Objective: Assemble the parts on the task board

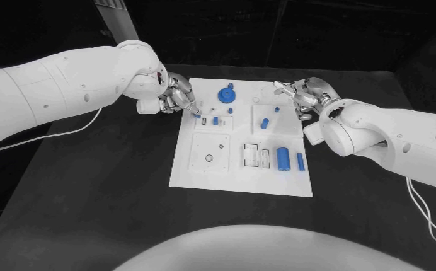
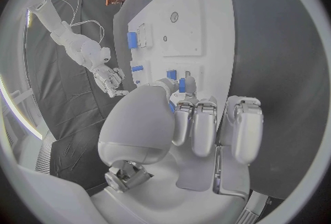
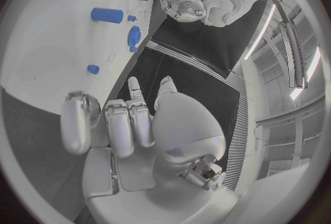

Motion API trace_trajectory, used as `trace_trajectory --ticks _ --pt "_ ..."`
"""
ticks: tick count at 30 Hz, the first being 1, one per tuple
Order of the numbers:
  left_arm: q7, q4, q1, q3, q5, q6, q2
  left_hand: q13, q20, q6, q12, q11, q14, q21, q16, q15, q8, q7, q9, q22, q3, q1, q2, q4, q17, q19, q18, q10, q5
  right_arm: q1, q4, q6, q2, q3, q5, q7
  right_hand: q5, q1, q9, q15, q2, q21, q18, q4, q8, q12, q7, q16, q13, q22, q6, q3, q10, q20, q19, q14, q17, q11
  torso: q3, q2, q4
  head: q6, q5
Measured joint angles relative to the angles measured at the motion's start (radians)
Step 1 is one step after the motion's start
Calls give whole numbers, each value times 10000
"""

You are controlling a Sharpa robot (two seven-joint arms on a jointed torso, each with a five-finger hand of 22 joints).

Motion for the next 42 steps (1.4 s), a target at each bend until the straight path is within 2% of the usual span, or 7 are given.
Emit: trace_trajectory --ticks 16,42 --pt "-663 -159 -133 1 -64 -73 484 0 0 2 0 0 0 0 0 0 -41 2 -11 0 108 35 34 3 0 0 0 0 73 0 2 -1 39 0 0 6 0 0 1 0 0 0 0 0 0 0 0 0 2 0 0 0 0 0 0 0 0 0 -4 2 -6 -30 25" --pt "-867 -366 -265 1 -548 -269 755 0 1 3 0 0 0 0 0 0 -116 3 18 0 188 54 53 33 0 0 0 1 14 0 38 -14 31 0 -5 59 0 41 2 0 41 0 0 1 0 2 0 0 -5 0 0 1 0 0 0 0 0 0 0 -4 6 -76 8"
